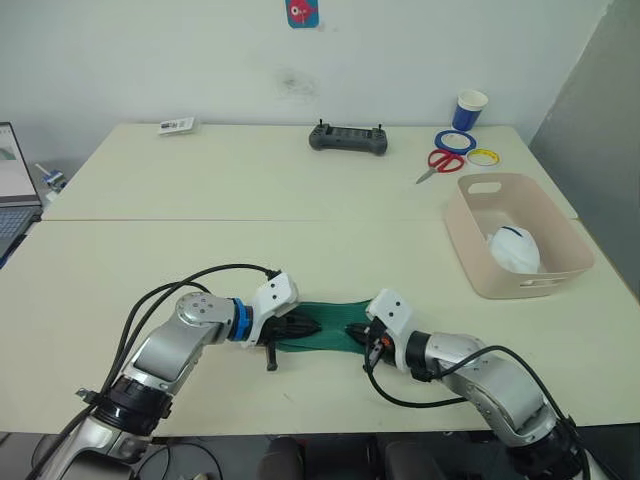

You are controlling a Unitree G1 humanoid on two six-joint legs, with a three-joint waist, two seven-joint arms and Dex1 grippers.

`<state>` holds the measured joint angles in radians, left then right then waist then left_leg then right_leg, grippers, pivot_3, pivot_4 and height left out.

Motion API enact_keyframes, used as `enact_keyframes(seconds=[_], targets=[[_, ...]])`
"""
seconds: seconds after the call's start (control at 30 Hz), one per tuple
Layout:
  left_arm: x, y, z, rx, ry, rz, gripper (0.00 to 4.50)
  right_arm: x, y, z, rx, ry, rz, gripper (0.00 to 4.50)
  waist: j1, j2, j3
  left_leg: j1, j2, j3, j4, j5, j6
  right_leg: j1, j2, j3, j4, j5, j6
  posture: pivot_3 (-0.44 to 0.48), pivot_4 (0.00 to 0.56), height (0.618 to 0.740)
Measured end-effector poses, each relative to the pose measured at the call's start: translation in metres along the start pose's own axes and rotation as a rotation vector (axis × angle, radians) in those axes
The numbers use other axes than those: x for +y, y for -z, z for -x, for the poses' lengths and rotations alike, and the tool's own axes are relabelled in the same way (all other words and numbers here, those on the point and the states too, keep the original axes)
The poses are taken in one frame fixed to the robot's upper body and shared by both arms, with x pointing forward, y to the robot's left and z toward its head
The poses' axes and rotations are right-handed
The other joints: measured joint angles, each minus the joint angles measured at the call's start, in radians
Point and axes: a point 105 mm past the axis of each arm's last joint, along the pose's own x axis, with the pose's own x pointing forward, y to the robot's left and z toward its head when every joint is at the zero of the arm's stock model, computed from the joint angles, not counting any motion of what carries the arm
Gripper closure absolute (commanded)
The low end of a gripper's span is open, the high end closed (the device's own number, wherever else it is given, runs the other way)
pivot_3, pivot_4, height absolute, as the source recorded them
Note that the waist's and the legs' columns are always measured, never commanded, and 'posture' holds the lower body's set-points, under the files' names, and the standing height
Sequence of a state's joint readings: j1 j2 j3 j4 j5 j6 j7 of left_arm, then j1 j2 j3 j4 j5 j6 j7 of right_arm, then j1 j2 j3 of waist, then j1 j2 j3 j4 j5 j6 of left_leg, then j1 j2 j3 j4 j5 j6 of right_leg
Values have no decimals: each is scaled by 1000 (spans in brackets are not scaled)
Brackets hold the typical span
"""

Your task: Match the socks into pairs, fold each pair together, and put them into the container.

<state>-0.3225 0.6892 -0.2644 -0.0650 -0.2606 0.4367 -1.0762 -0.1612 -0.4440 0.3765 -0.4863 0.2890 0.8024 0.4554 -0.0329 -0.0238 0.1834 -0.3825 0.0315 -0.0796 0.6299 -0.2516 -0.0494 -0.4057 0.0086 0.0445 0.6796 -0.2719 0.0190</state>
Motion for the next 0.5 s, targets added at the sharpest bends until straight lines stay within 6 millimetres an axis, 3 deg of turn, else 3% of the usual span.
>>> enact_keyframes(seconds=[0.3, 0.37, 0.5], targets=[[-2, 5, 1, -2, -29, -3, 4500, -14, 16, 38, 29, 96, -9, 4478, -3, 0, -10, 3, 0, 0, 0, 0, 0, 2, 0, 0, 1, 0, 0, 0, 150, 740], [-2, 4, 2, -9, -28, 9, 4500, -14, 10, 40, -14, 98, -18, 4478, -6, 0, -10, 3, 0, 0, 0, 0, 0, 2, 0, 0, 1, 0, 0, 0, 150, 740], [-4, -11, 5, -18, 7, -19, 4500, -11, -24, 40, -149, 85, 28, 4478, -7, -1, -8, 1, 0, 0, 0, 0, 0, 0, 1, 0, 1, 0, 0, 0, 150, 740]])
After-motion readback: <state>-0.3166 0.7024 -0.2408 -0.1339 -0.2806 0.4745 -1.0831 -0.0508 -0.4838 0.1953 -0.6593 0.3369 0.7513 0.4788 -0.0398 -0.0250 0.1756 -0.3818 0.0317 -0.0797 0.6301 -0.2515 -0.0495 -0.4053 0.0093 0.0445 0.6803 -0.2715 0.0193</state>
